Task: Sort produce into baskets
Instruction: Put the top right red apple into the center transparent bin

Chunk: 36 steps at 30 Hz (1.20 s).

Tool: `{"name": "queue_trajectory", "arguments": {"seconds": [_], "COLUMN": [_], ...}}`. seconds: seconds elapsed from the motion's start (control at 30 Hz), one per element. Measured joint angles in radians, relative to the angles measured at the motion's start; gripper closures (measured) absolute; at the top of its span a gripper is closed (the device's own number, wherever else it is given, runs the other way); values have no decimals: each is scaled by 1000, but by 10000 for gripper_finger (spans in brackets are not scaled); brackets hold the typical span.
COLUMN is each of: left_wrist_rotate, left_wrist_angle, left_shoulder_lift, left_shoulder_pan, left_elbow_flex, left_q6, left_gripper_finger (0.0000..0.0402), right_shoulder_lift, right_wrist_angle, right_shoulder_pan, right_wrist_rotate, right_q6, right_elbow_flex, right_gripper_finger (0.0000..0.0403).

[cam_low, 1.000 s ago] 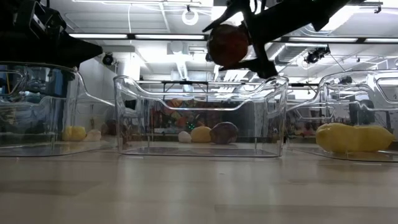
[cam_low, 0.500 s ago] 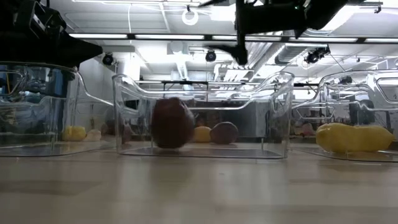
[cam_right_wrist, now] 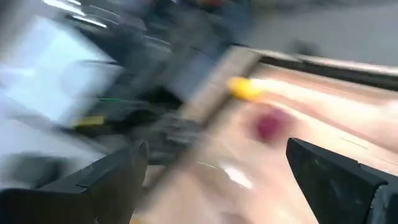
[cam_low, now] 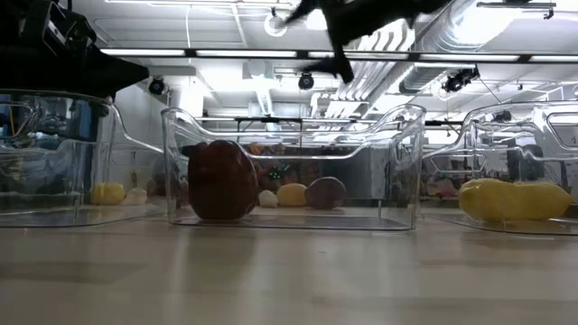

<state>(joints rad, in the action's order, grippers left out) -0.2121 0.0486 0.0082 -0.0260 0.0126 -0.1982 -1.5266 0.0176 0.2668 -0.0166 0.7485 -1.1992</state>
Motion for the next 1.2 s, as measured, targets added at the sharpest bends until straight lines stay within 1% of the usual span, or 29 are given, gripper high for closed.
{"name": "queue_trajectory", "arguments": {"seconds": [0.1, 0.17, 0.23, 0.3, 0.37, 0.43, 0.5, 0.57, 0.63, 0.7, 0.93, 1.03, 1.2], "left_wrist_rotate": [0, 0, 0, 0, 0, 0, 0, 0, 0, 0, 0, 0, 0], "left_wrist_angle": [0, 0, 0, 0, 0, 0, 0, 0, 0, 0, 0, 0, 0], "left_shoulder_lift": [0, 0, 0, 0, 0, 0, 0, 0, 0, 0, 0, 0, 0], "left_shoulder_pan": [0, 0, 0, 0, 0, 0, 0, 0, 0, 0, 0, 0, 0], "left_elbow_flex": [0, 0, 0, 0, 0, 0, 0, 0, 0, 0, 0, 0, 0], "left_q6": [0, 0, 0, 0, 0, 0, 0, 0, 0, 0, 0, 0, 0], "left_gripper_finger": [402, 402, 402, 402, 402, 402, 402, 402, 402, 402, 402, 402, 402], "right_shoulder_lift": [-136, -238, -339, -428, -493, -534, -559, -566, -565, -563, -563, -563, -563], "right_wrist_angle": [-414, -601, -729, -829, -917, -975, -994, -965, -915, -904, -885, -834, -723], "right_shoulder_pan": [81, 139, 190, 228, 252, 263, 269, 275, 277, 279, 289, 292, 295], "right_wrist_rotate": [-106, -143, -150, -145, -131, -144, -147, -143, -166, -187, -159, -157, -116], "right_q6": [72, 81, 109, 143, 180, 228, 319, 387, 447, 505, 639, 687, 738], "right_elbow_flex": [-259, -406, -510, -581, -621, -633, -619, -590, -563, -547, -480, -448, -387], "right_gripper_finger": [33, 33, 34, 34, 34, 34, 34, 34, 34, 34, 34, 34, 34]}}
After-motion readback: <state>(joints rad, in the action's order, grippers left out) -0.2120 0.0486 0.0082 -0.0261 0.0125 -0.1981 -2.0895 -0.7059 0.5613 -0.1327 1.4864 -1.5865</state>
